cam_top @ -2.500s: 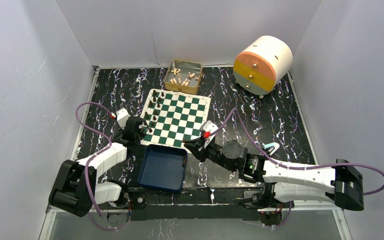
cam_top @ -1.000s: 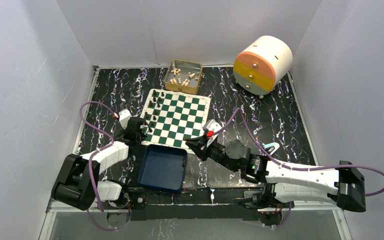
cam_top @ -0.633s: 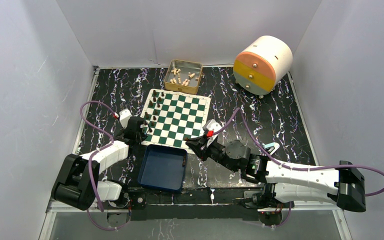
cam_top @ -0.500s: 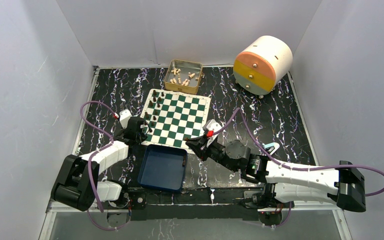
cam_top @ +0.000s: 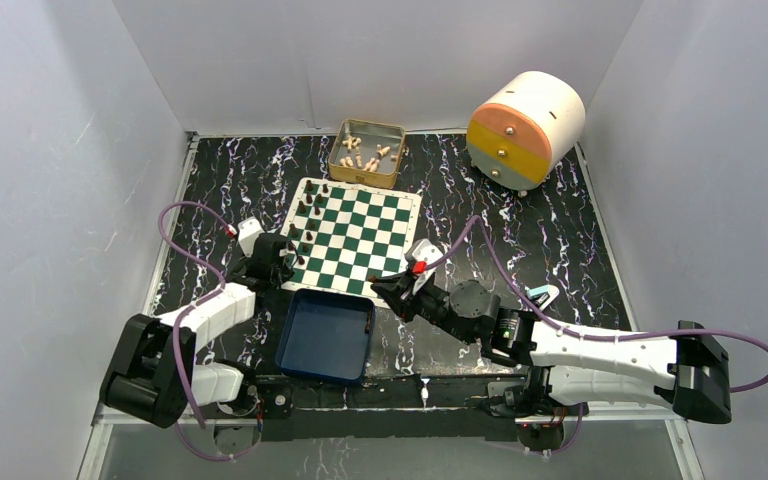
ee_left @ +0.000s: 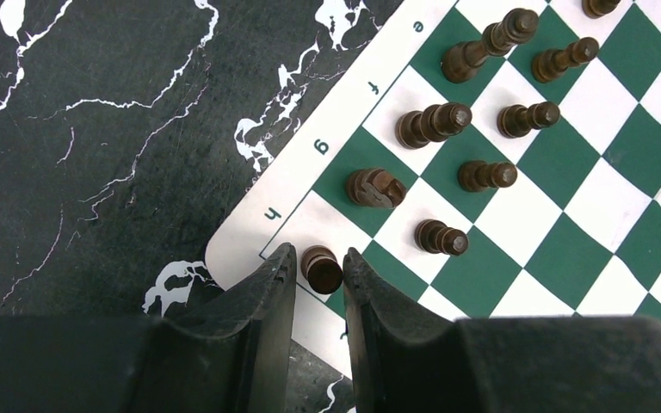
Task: Set up the chess pieces on the board
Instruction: Place the chess piece on the chessboard.
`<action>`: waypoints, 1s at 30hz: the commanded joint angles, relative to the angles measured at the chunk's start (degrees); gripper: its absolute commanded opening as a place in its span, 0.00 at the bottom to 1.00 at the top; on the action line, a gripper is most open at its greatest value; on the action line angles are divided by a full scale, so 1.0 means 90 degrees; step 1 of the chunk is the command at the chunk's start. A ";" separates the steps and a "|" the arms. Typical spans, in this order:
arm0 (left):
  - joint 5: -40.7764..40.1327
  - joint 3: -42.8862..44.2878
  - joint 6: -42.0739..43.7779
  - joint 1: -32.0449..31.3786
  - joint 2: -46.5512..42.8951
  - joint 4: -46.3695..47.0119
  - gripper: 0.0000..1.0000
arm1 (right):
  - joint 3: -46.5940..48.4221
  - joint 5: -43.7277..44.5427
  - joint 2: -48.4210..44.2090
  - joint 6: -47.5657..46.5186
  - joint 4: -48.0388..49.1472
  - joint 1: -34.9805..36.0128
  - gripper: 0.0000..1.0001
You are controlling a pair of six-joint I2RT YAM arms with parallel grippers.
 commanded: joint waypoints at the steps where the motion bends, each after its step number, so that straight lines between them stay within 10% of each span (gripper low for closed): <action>1: -0.0174 0.0279 0.0047 0.0035 -0.0293 -0.0122 0.26 | 0.0174 0.0043 0.0004 0.0104 0.0284 0.0016 0.11; 15: 0.1090 0.1239 0.0869 0.0037 -0.1406 -0.0935 0.35 | 0.0515 -0.0123 0.0593 0.0952 -0.0270 0.0008 0.11; 22: 0.3843 0.1418 0.3060 0.0034 -0.2587 -0.0989 0.34 | 0.1041 -0.0970 0.0845 0.1324 -0.1059 -0.0461 0.12; 30: 0.8084 0.1275 0.5880 0.0016 -0.3247 -0.0965 0.33 | 0.1613 -0.4385 0.1232 0.2357 -0.1657 -0.2140 0.12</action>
